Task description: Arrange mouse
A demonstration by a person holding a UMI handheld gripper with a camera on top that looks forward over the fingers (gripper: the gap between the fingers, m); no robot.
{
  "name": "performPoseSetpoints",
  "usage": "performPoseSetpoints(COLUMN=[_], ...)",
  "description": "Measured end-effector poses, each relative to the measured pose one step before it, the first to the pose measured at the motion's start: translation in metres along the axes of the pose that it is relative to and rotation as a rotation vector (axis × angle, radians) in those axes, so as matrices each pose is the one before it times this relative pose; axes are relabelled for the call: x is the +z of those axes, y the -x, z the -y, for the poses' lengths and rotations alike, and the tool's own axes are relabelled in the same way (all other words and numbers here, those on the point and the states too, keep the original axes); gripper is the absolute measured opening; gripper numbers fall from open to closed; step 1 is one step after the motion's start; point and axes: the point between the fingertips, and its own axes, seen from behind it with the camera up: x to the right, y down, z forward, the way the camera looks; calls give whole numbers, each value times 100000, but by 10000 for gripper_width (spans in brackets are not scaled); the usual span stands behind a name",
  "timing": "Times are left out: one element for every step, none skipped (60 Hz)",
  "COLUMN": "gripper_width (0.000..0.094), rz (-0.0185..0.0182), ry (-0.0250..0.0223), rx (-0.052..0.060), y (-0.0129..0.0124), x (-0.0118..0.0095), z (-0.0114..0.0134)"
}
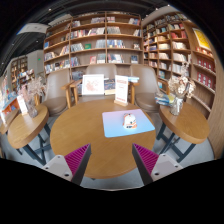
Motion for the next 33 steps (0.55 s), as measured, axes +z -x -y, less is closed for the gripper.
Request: performPoseSetpoints(gripper_width=[849, 851, 853, 853, 852, 851, 851, 849, 851, 851, 852, 851, 851, 852, 854, 855, 856, 856, 855, 859, 854, 856, 857, 857, 856, 857, 855, 858, 856, 857, 857, 856, 856], rz=[85, -77, -332, -345, -258, -204, -148, -143, -82, 226, 154, 317, 385, 294, 110, -59, -14, -177, -304, -285, -156, -22, -18, 51, 360, 160, 94, 145, 285, 344, 335, 59, 136], ry=[-47, -182, -237, -291, -254, -185, -113, -87, -75, -225, -298, -264, -95, 19, 124, 39, -208, -400, -427, -271, -100, 28, -32, -200, -360, -332, -273, -135, -42, -64, -157, -282, -132], rx=[-372, -335, -395, -381, -321, -326, -372, -452, -521, -581, -540, -567, -579, -655, -476, -245, -174, -281, -488, -559, -379, -242, -339, -436, -155, -175, -148, 14, 178, 154, 90, -78, -39], y=[130, 179, 68, 39, 86, 84, 94, 76, 86, -2, 186, 190, 88, 103, 11, -7, 1, -44, -35, -32, -7, 109, 47, 48, 101, 108, 47, 53, 47, 51, 68, 146, -27], x=[-440, -488, -410, -361, -364, -320, -314, -272, -281, -266, -229, -186, -295, -112, -83, -86, -62, -66, -86, -69, -67, 49, -51, -50, 25, -45, -25, -57, -36, -48, -16, -39, -33], z=[-268, -284, -215, -215, -226, -229, -221, -207, -200, -66, -95, -75, -174, -133, -108, -67, 10, 58, 75, 15, 3, -4, -49, 0, 22, 39, 15, 30, 5, 8, 41, 3, 94])
